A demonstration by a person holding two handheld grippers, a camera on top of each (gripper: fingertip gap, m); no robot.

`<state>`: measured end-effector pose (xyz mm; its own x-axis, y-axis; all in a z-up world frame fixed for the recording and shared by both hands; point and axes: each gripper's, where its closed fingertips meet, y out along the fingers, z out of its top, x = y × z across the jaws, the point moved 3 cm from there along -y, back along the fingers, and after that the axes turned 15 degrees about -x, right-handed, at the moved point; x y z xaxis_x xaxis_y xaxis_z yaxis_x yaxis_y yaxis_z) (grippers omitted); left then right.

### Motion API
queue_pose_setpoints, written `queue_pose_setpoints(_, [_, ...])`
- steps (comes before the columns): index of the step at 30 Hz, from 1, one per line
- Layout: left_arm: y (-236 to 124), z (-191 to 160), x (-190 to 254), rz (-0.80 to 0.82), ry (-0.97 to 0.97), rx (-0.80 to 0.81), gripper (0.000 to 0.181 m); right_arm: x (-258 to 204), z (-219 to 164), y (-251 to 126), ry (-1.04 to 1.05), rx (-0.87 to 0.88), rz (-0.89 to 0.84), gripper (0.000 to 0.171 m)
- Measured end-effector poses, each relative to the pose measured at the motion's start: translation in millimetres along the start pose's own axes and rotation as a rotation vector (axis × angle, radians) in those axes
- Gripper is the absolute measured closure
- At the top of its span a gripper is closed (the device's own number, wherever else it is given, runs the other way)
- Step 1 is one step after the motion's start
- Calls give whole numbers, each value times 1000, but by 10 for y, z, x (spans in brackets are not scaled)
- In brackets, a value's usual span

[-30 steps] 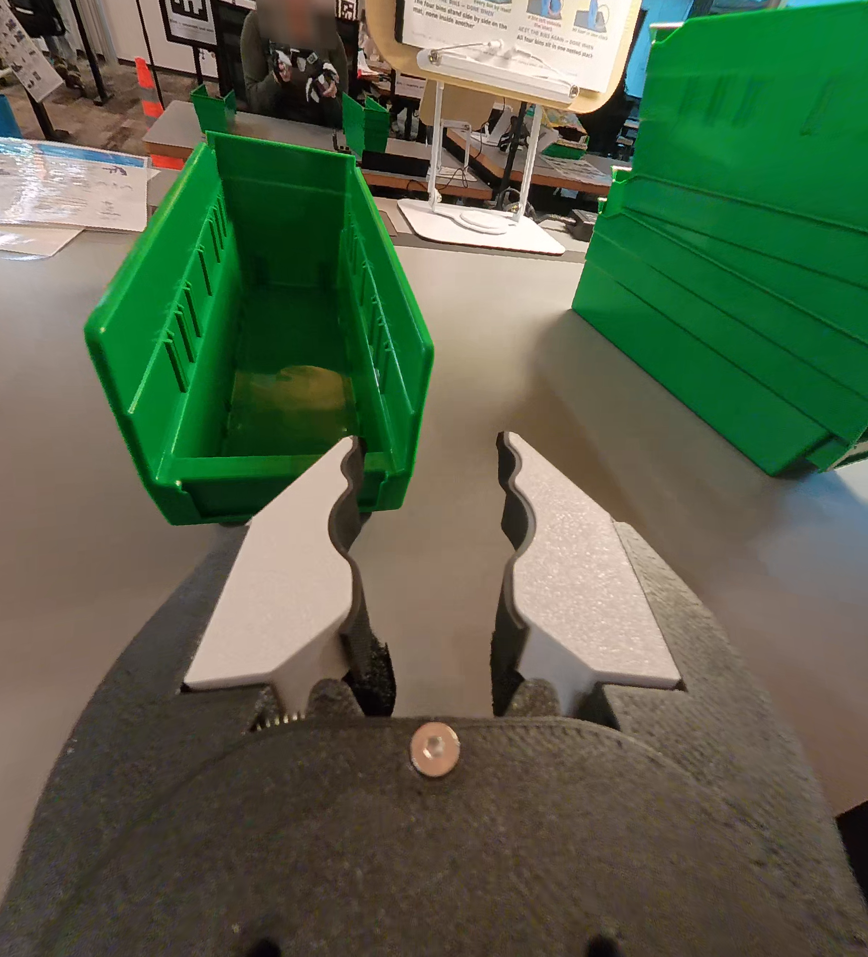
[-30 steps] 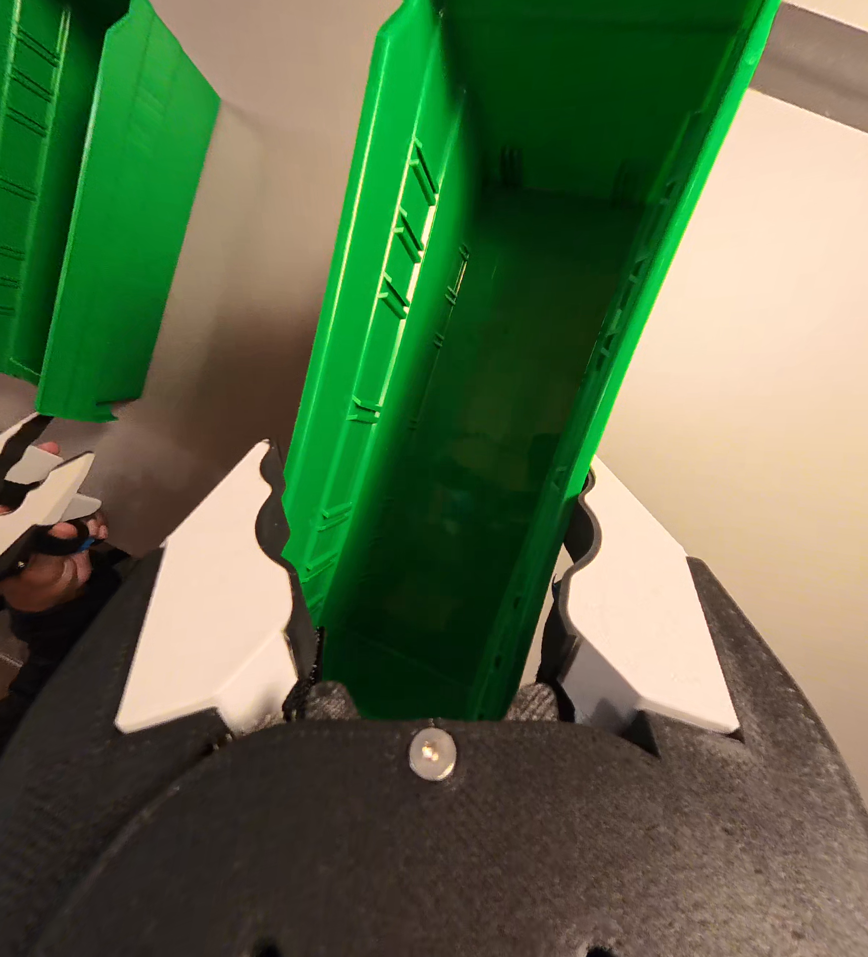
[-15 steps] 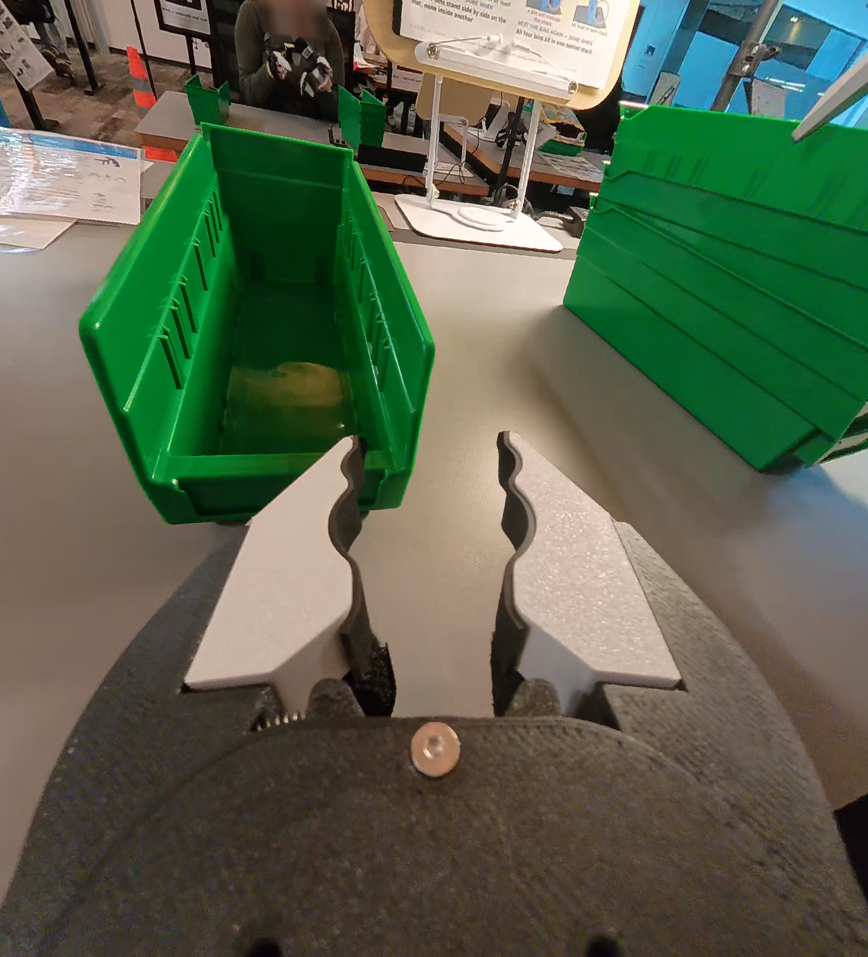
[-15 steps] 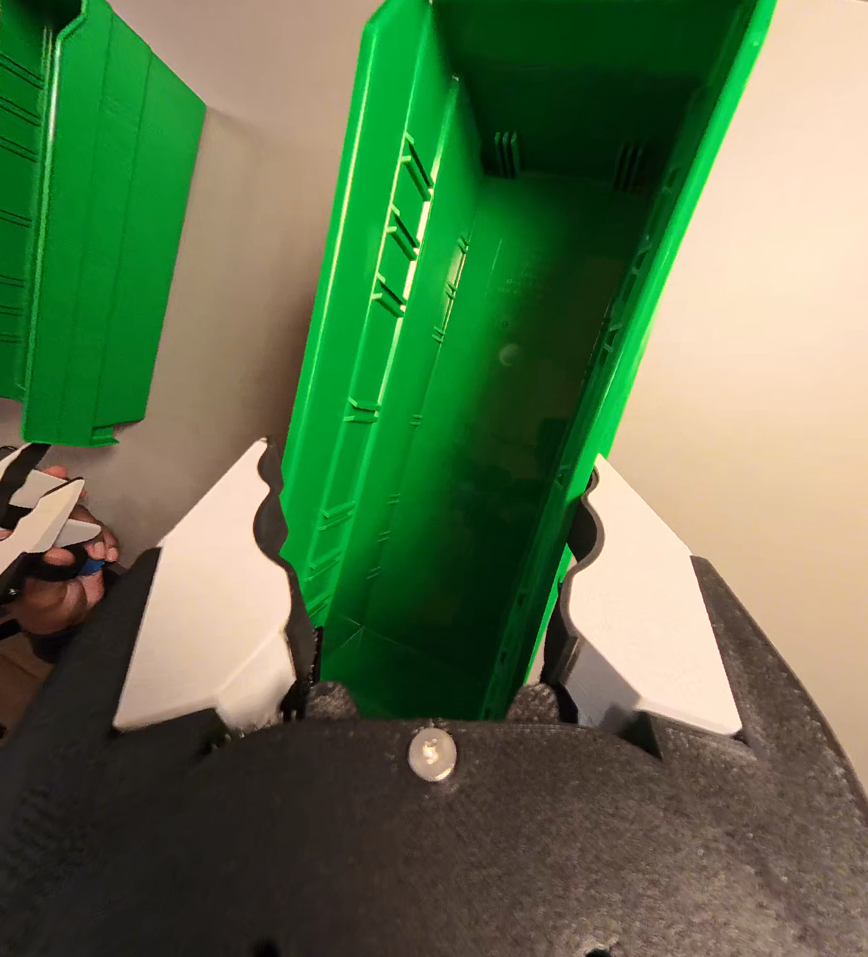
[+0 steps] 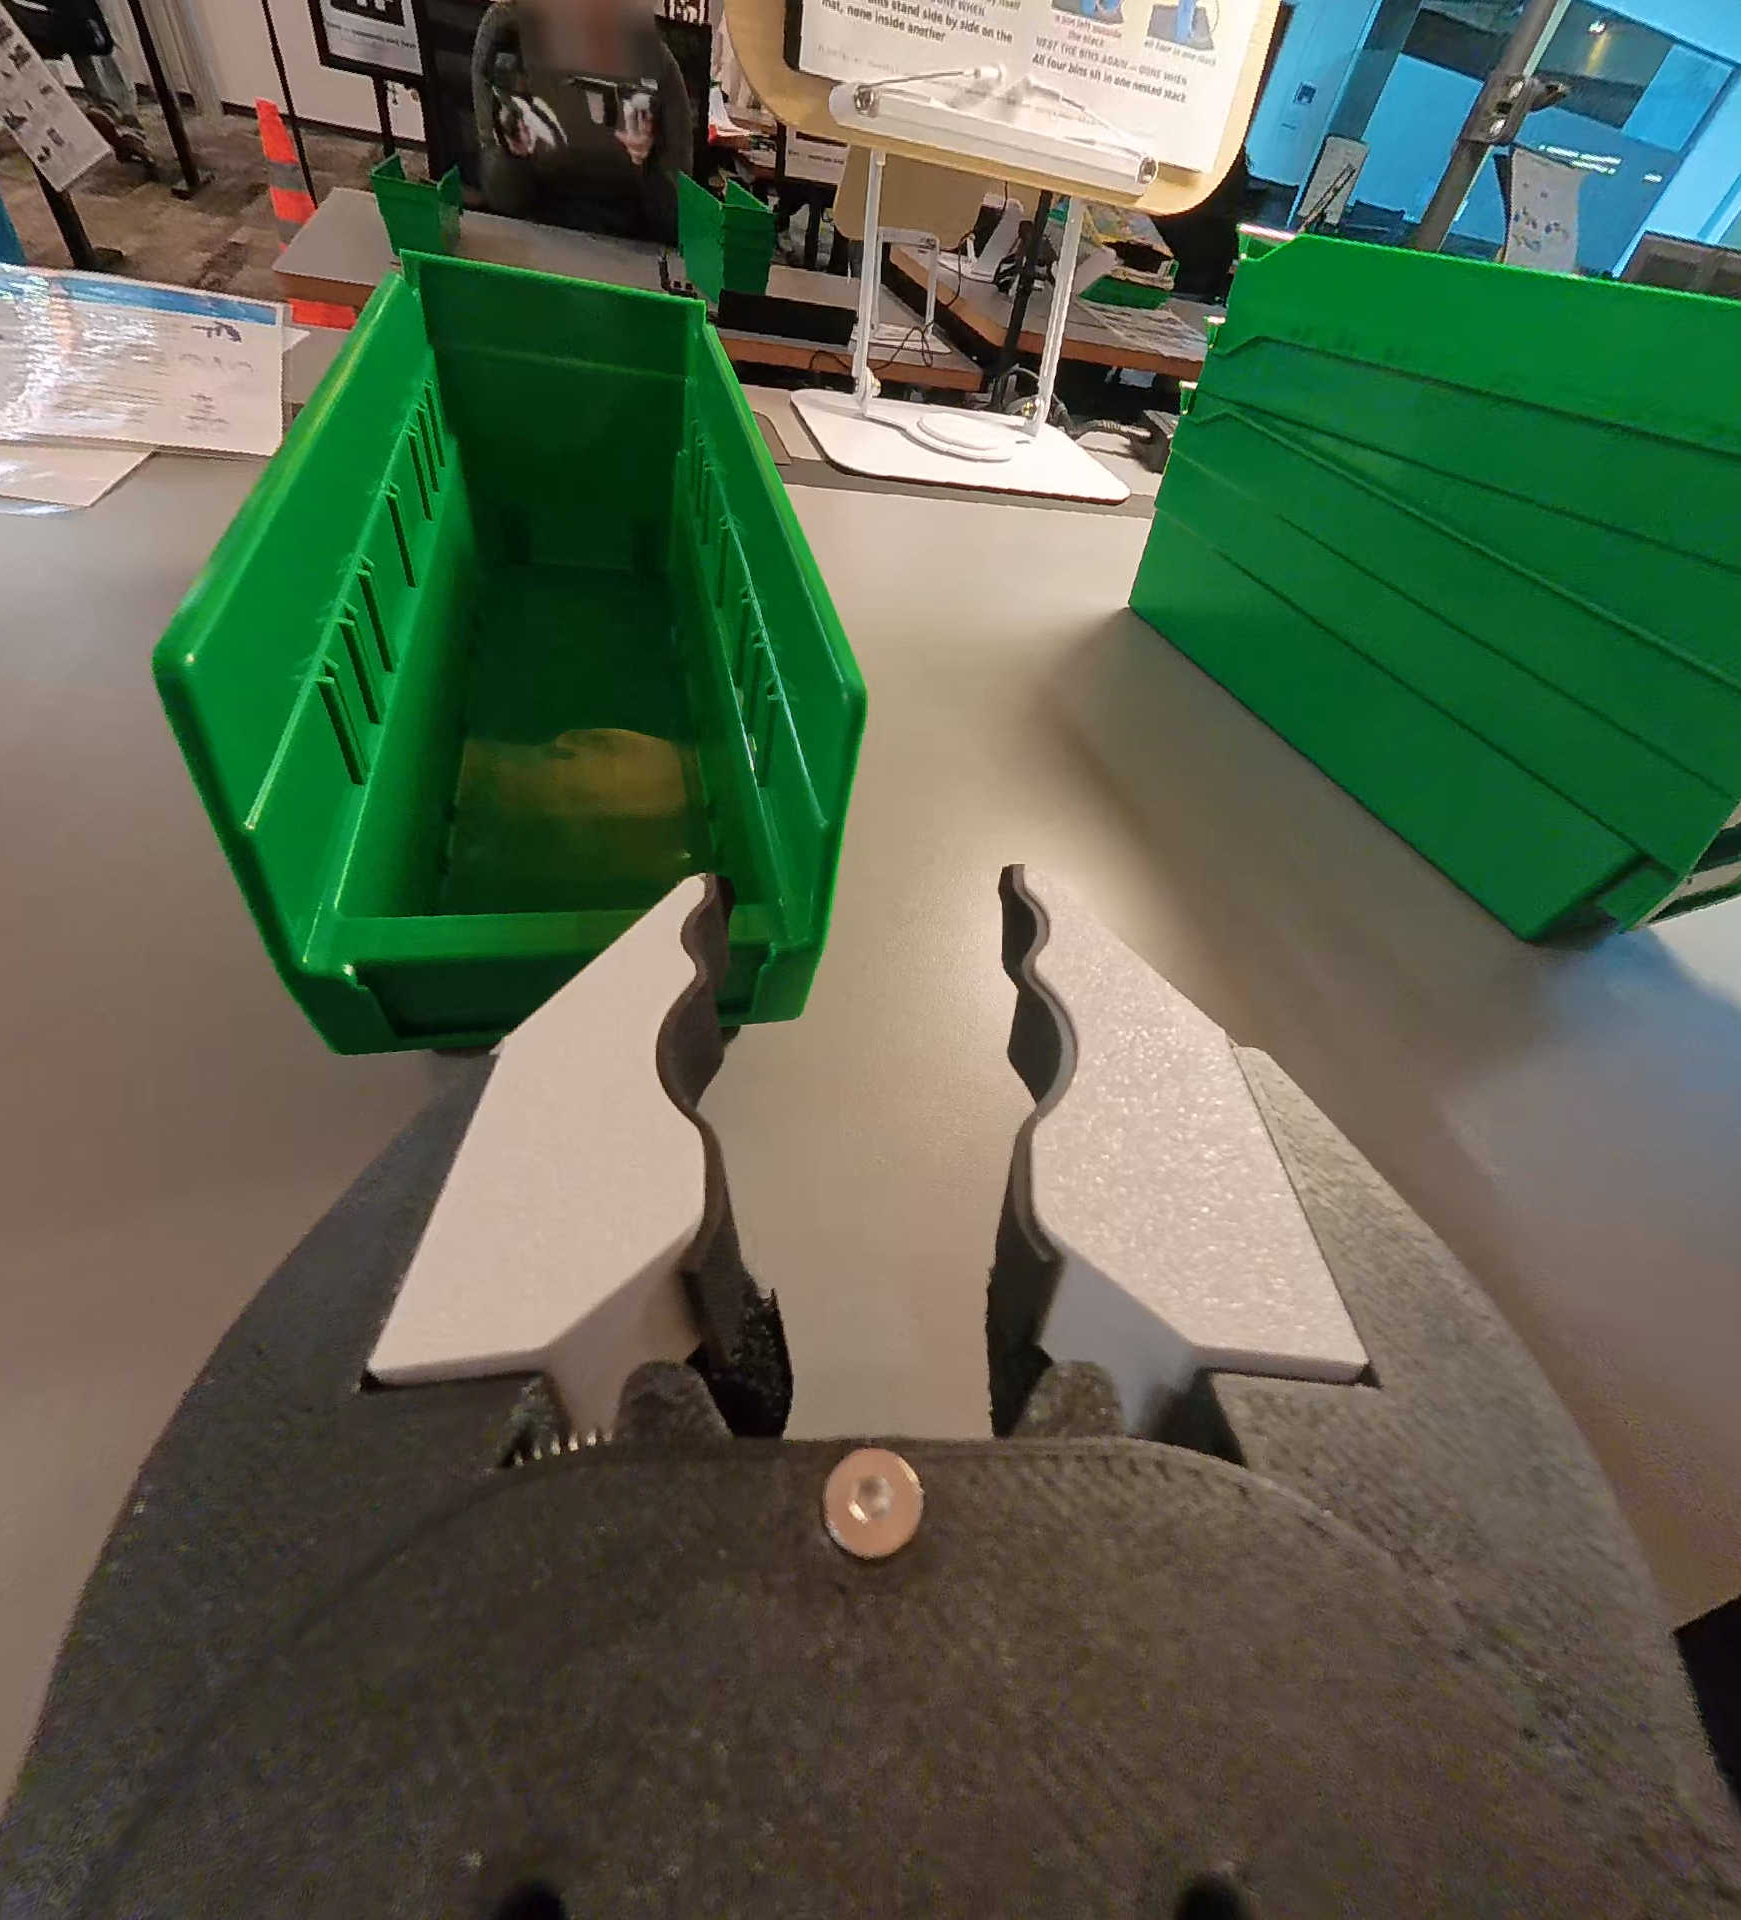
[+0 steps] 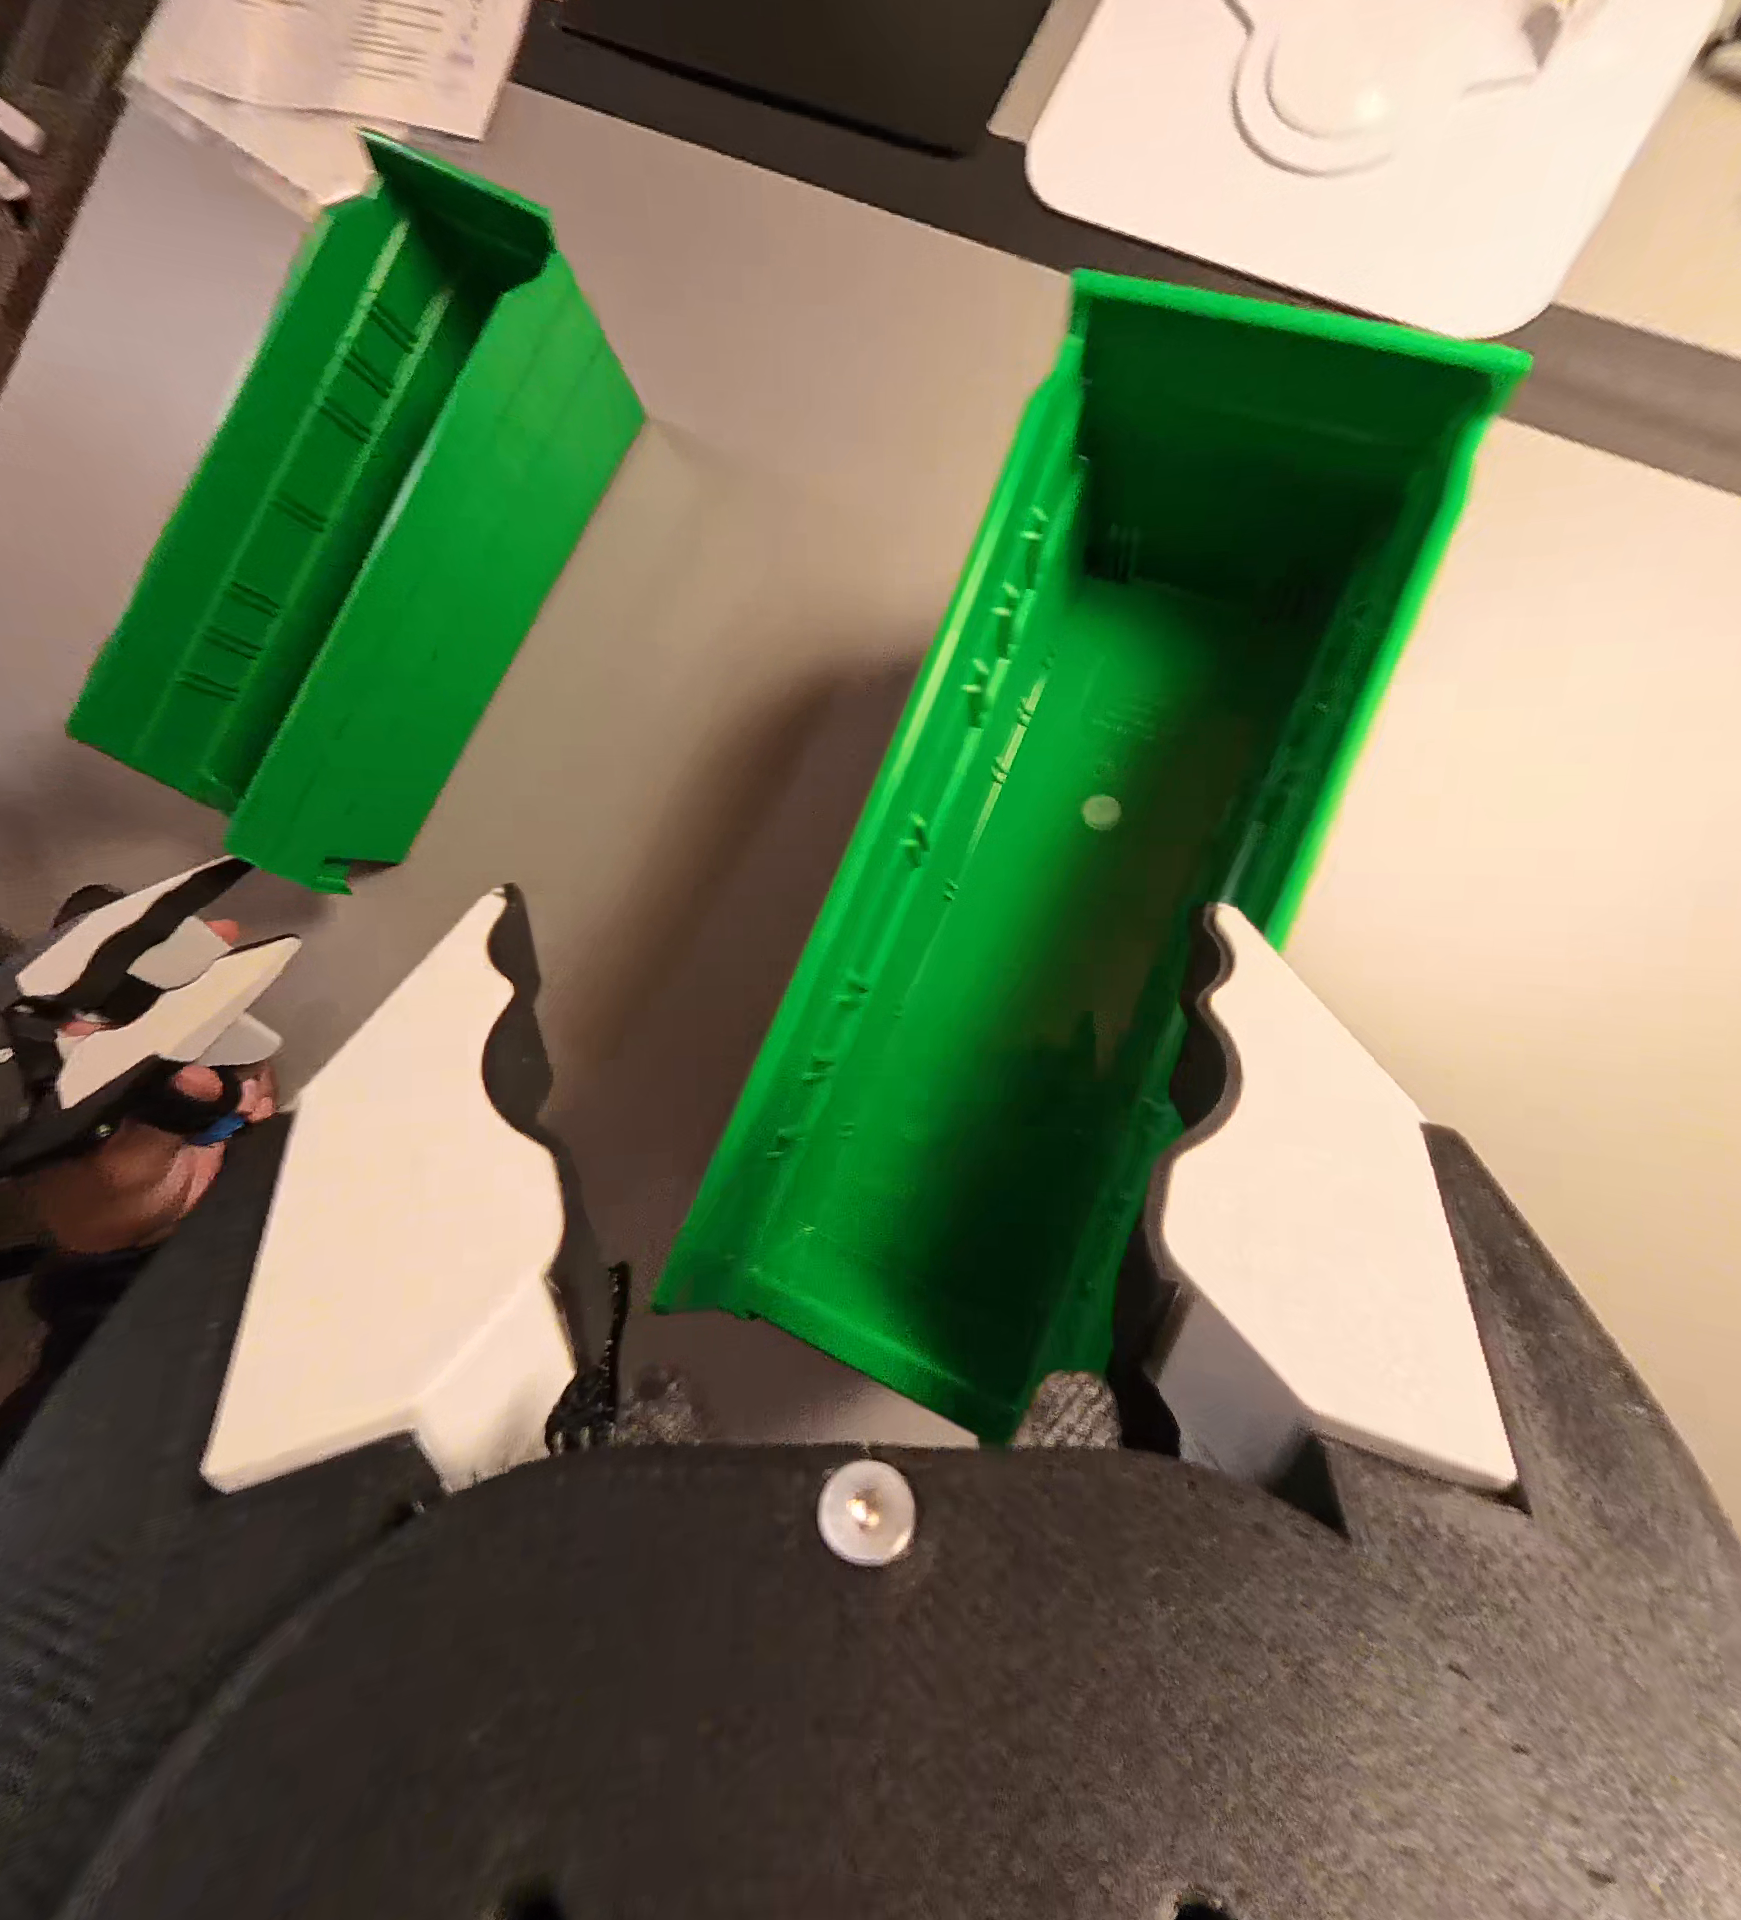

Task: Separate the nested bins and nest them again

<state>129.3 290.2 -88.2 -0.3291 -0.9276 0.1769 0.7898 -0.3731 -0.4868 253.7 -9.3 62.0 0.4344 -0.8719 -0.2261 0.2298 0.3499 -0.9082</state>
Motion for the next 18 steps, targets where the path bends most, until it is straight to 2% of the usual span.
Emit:
queue_pose_setpoints(9, [-12, 6, 1, 4, 3, 10, 128, -1030, 3, 153, -216, 71, 68, 47])
queue_pose_setpoints(14, [-8, 4, -2, -5, -5, 6, 127, -1485, -185, 337, -295, 146, 86, 48])
queue_pose_setpoints(18, [-5, 3, -4, -9, -9, 4, 127, -1645, -407, 625, -294, 211, 86, 48])
